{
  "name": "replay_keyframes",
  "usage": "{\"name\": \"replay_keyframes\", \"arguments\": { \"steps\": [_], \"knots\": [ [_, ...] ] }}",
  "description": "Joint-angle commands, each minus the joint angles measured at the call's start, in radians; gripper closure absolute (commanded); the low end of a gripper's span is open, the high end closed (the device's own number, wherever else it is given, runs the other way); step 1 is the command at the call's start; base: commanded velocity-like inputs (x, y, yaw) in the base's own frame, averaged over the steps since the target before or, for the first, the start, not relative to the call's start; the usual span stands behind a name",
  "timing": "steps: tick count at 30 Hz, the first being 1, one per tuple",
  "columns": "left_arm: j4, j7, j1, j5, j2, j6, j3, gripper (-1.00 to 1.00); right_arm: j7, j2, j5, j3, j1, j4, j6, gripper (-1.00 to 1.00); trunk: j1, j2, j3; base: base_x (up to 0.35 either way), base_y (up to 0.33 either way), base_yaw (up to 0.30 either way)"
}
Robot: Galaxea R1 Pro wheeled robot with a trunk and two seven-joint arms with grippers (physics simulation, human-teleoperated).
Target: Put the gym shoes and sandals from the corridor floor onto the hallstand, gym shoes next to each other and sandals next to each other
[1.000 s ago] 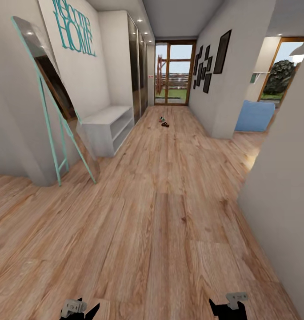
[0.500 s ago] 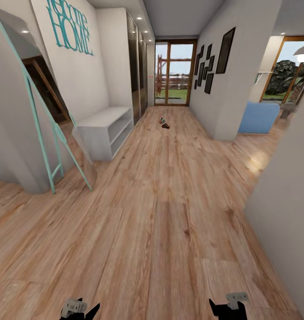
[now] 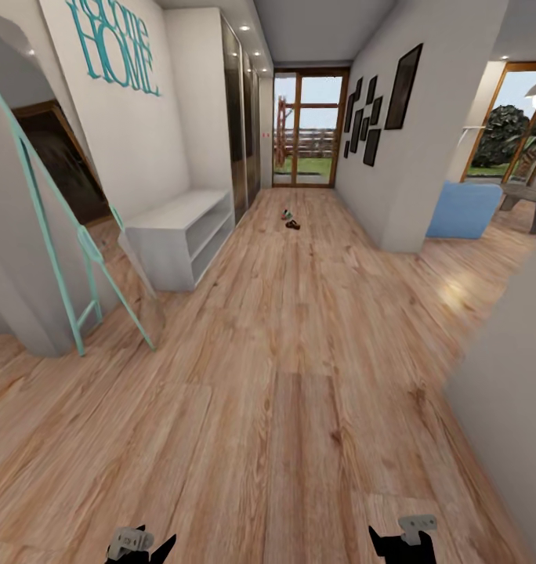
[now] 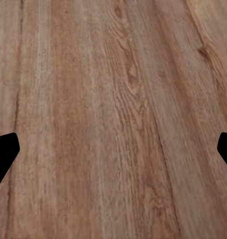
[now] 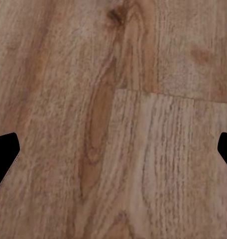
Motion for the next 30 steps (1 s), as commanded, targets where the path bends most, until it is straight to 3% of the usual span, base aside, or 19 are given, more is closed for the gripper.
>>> {"name": "replay_keyframes", "arguments": {
  "steps": [1, 30],
  "knots": [
    [0.001, -0.007, -0.001, 0.001, 0.000, -0.001, 0.005, -1.00, 0.004, 0.000, 0.009, -0.009, -0.001, 0.001, -0.003, -1.00, 0.000, 0.000, -0.001, 0.339, 0.000, 0.000],
    [0.001, -0.007, -0.001, 0.002, -0.001, -0.001, 0.005, -1.00, 0.003, 0.000, 0.010, -0.009, -0.001, 0.002, -0.003, -1.00, 0.000, 0.000, -0.001, 0.339, 0.000, 0.000]
  ]
}}
